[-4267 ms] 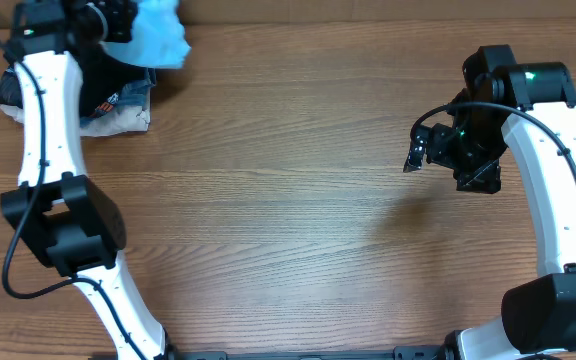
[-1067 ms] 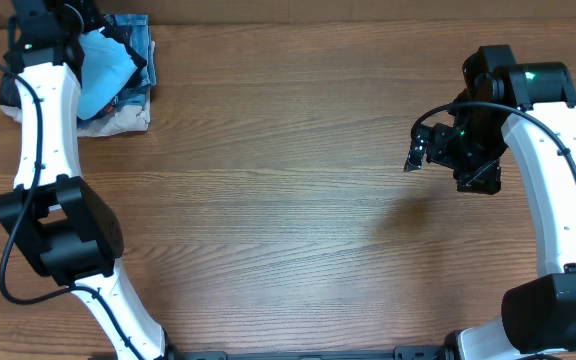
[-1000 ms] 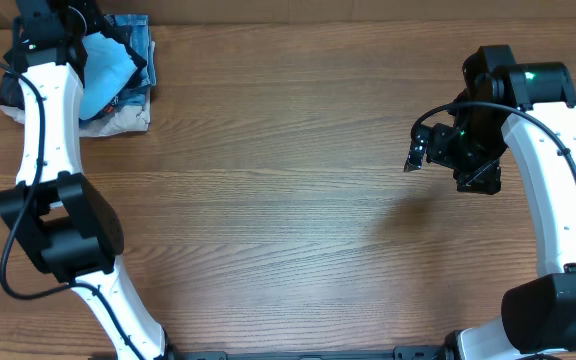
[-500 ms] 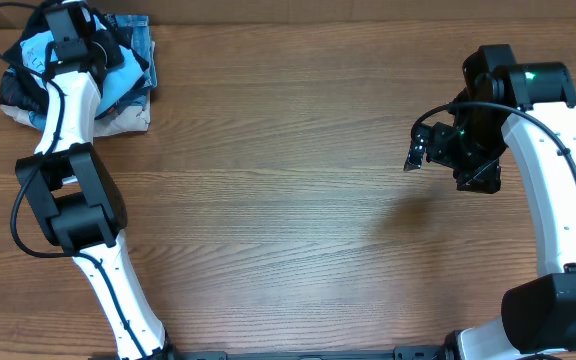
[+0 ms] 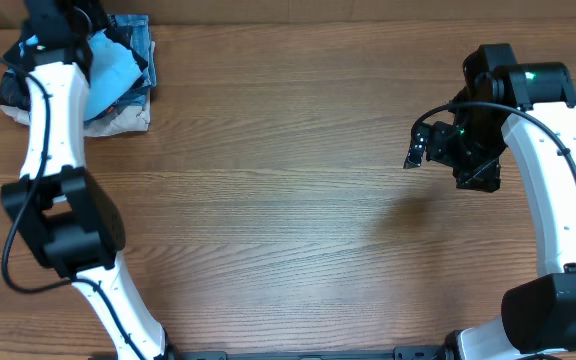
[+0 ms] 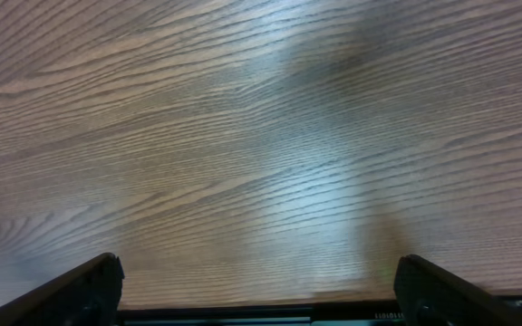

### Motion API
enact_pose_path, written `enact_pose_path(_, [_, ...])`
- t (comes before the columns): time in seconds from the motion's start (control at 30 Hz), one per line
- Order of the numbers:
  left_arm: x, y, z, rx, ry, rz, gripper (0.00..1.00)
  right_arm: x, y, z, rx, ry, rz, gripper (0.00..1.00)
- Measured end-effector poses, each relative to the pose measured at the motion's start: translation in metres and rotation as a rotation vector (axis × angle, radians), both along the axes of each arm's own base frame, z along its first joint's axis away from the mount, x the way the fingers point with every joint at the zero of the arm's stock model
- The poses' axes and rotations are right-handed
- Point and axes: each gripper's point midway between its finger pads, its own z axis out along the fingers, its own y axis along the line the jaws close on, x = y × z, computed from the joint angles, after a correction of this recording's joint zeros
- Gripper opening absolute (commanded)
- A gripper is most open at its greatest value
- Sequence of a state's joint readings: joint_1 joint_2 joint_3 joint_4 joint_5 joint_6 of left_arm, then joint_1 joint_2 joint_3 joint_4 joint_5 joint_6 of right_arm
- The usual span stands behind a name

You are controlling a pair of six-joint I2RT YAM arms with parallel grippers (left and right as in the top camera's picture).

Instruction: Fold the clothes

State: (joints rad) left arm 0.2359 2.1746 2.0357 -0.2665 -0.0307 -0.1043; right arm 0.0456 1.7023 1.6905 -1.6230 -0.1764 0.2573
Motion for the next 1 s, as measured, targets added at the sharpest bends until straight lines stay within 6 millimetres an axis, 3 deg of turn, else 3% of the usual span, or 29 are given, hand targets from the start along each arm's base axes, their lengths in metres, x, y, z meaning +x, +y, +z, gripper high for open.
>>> enact_pose_path(0.1, [-0.004,0.013,0.015,0.020,-0.026,0.023,0.15,0.000,0.000,0.000,0.000,0.000,0.000,1.00])
enact_pose_path(0.2, [-0.005,0.031,-0.002,0.022,0.005,0.048,0.18,0.000,0.000,0.000,0.000,0.000,0.000,1.00])
enact_pose_path(0.3, [-0.005,0.050,-0.036,0.015,0.063,0.073,0.21,0.000,0.000,0.000,0.000,-0.001,0.000,1.00])
enact_pose_path(0.4, [-0.004,0.065,-0.081,-0.001,0.136,0.093,0.32,0.000,0.000,0.000,0.000,-0.001,-0.001,1.00])
enact_pose_path(0.57, [-0.005,0.078,-0.143,-0.025,0.227,0.110,0.63,0.000,0.000,0.000,0.000,0.000,-0.001,1.00])
enact_pose_path(0.67, [-0.005,0.078,-0.142,-0.027,0.224,0.109,0.72,0.000,0.000,0.000,-0.001,0.000,-0.008,1.00])
enact_pose_path(0.73, [-0.006,0.077,-0.140,-0.029,0.225,0.109,1.00,0.001,0.000,0.000,0.000,-0.001,-0.016,1.00])
enact_pose_path(0.87, [-0.008,0.069,-0.122,-0.045,0.213,0.111,1.00,0.008,0.000,0.000,0.001,-0.024,-0.036,1.00])
enact_pose_path(0.93, [-0.012,0.064,-0.102,-0.051,0.191,0.108,1.00,0.010,0.000,0.000,0.002,-0.033,-0.045,1.00])
enact_pose_path(1.0, [-0.016,0.056,-0.065,-0.047,0.143,0.096,1.00,0.013,0.001,0.000,0.003,-0.042,-0.052,1.00])
